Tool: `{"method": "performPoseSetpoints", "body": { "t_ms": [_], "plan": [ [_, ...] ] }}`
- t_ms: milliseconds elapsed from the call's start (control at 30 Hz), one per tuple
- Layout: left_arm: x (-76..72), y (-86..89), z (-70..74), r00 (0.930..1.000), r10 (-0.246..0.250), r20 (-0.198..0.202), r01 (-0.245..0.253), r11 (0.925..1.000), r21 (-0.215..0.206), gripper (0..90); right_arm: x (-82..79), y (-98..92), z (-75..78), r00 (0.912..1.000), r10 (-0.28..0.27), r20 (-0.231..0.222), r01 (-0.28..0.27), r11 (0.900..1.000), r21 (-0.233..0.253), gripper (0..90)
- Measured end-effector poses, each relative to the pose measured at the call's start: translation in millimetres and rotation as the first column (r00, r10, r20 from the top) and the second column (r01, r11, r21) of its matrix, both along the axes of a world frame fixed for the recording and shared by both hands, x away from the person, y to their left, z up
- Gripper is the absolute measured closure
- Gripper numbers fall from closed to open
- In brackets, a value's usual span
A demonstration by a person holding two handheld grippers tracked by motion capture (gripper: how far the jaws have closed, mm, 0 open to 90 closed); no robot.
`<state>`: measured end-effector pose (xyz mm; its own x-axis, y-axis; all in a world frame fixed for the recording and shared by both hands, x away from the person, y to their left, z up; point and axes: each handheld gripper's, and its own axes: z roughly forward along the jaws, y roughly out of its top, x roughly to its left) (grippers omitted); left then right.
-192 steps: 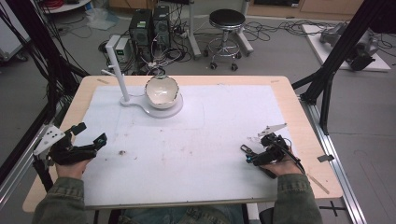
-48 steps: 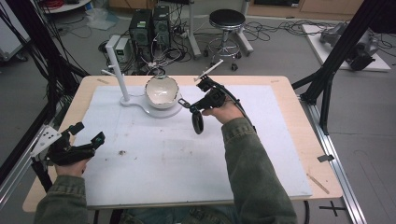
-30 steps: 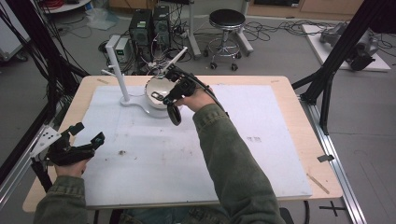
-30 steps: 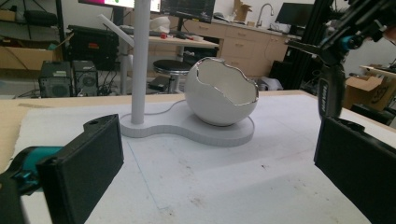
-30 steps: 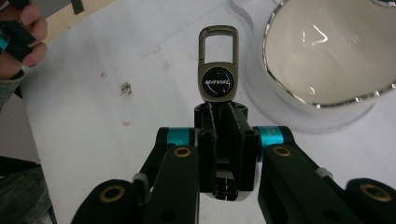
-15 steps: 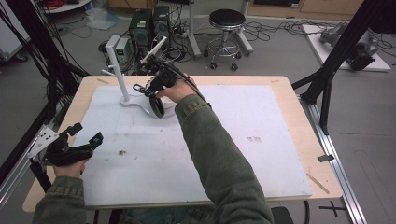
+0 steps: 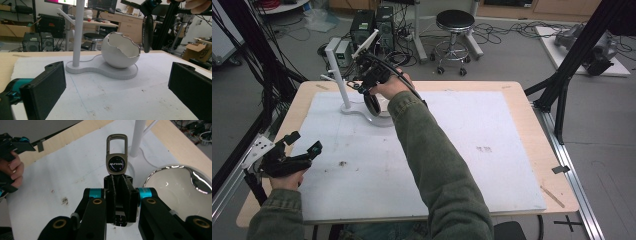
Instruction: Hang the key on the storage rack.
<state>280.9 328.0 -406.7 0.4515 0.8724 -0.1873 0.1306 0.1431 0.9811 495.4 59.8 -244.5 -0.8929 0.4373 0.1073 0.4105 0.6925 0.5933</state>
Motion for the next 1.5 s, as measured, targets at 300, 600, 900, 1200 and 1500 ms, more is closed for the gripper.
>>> {"method": "performPoseSetpoints", "body": {
  "t_ms": [300,600,900,1200,1500],
  "plan": [
    [-0.3,1.1,-0.2,1.0,-0.001,-0.003,0.001,1.0,-0.002,1.8,10.6,20.0,1.7,1.0,0.0,-0.005,0.0,1.0,0.013,82.4],
    [0.5,2.7,-0.6,1.0,0.005,0.0,-0.005,0.9998,-0.017,1.8,20.3,35.6,4.5,0.9999,-0.012,-0.01,0.013,0.999,0.038,82.4],
    [0.7,3.4,-0.9,1.0,0.007,0.0,-0.007,0.9998,-0.02,1.8,27.3,47.6,6.3,0.9996,-0.028,-0.004,0.028,0.998,0.06,82.2],
    [1.6,3.4,-1.3,1.0,0.006,0.001,-0.006,0.9998,-0.021,1.8,30.1,53.2,6.7,0.9993,-0.032,0.018,0.031,0.997,0.07,82.0],
    [1.7,3.2,-1.5,1.0,0.005,-0.001,-0.005,0.9998,-0.021,1.8,31.2,61.0,-0.8,0.9995,-0.029,0.01,0.029,0.997,0.071,81.6]
  ]
}}
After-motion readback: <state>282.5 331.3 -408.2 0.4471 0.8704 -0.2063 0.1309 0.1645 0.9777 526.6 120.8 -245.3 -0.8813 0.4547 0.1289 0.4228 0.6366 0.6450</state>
